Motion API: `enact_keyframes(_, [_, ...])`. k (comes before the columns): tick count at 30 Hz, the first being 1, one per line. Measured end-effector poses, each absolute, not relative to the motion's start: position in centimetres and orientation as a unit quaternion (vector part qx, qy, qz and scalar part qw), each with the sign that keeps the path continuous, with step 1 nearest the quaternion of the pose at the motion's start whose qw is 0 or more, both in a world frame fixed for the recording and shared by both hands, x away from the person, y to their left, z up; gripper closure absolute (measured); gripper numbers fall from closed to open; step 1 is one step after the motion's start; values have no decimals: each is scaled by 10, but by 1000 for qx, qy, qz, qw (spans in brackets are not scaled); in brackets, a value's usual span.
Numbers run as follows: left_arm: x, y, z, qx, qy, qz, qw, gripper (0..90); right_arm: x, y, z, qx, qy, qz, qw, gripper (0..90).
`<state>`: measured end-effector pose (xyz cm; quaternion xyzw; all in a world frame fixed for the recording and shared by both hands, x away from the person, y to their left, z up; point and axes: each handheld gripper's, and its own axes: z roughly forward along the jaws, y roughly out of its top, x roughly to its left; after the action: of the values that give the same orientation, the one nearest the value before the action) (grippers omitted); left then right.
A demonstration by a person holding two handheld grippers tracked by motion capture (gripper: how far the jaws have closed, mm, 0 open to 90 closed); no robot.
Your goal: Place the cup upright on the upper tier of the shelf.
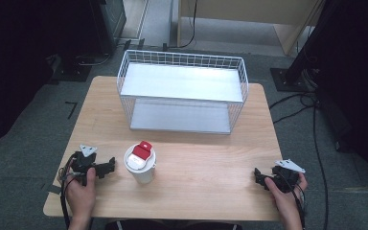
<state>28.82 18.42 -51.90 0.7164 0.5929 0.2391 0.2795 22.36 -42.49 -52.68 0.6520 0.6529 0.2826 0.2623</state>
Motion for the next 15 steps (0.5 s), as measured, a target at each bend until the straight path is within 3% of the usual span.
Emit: enact_keyframes(15, [288, 184, -519, 716, 593, 239, 279, 0, 228, -399, -513, 631, 664, 307, 260, 0])
